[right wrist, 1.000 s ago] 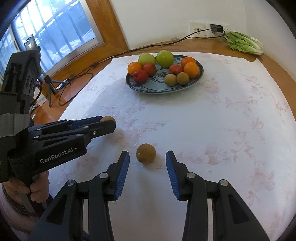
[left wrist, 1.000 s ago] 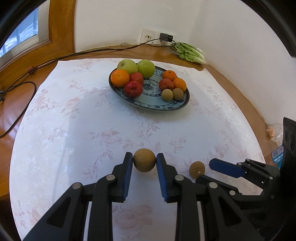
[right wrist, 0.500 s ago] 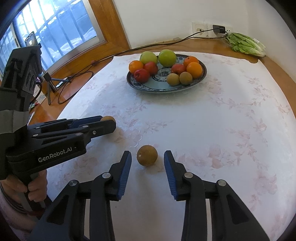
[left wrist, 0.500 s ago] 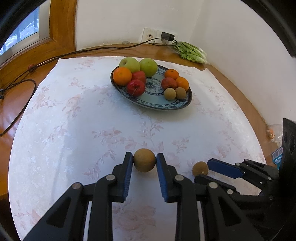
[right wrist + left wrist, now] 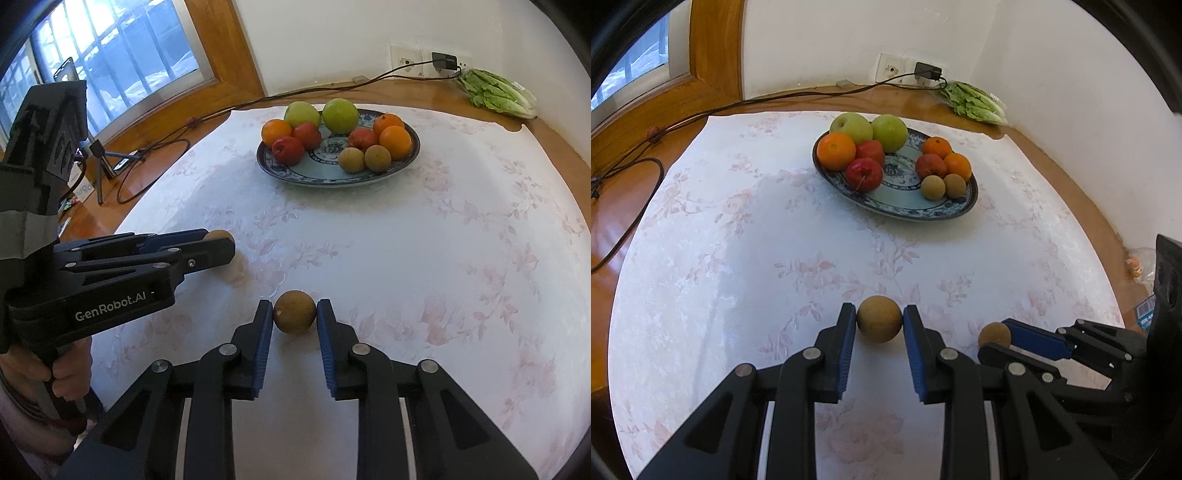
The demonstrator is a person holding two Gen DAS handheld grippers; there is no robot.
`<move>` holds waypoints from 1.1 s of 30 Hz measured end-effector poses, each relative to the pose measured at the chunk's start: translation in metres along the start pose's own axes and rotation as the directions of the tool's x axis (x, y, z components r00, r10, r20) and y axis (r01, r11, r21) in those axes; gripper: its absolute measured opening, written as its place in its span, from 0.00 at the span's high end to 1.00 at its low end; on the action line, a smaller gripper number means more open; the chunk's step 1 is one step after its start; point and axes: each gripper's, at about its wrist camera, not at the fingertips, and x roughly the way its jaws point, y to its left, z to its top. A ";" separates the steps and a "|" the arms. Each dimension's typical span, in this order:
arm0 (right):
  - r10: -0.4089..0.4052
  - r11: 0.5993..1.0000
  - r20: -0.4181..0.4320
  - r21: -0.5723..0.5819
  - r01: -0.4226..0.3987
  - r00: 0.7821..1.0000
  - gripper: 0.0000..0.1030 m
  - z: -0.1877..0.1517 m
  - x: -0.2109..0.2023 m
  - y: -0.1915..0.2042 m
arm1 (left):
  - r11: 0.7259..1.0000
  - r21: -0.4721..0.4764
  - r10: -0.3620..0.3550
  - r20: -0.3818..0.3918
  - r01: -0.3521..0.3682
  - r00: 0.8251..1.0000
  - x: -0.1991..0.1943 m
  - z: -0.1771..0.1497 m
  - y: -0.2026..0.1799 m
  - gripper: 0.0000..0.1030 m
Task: Organize fruits
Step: 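Carry the brown fruit in the left tool over the plate while the right tool carries its fruit there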
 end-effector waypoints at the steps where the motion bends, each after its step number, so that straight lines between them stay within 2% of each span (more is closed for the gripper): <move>1: 0.003 1.000 0.002 -0.002 -0.003 1.000 0.75 0.001 -0.001 0.000 | 1.000 0.001 0.000 0.001 0.000 1.000 0.000 0.001 -0.001 0.73; 11: 0.033 0.999 0.021 0.006 -0.033 0.999 0.75 0.011 -0.008 -0.004 | 1.000 0.016 0.004 0.036 -0.004 0.999 -0.007 0.017 -0.006 0.73; 23: 0.013 1.000 0.049 -0.027 -0.012 0.999 0.75 0.034 -0.020 -0.010 | 1.000 0.029 -0.011 0.062 0.009 0.998 -0.010 0.047 -0.012 0.73; 33: -0.022 1.000 0.110 -0.001 0.022 0.994 0.75 0.062 -0.017 -0.029 | 0.999 0.052 -0.006 0.051 0.004 0.999 0.023 0.069 -0.019 0.73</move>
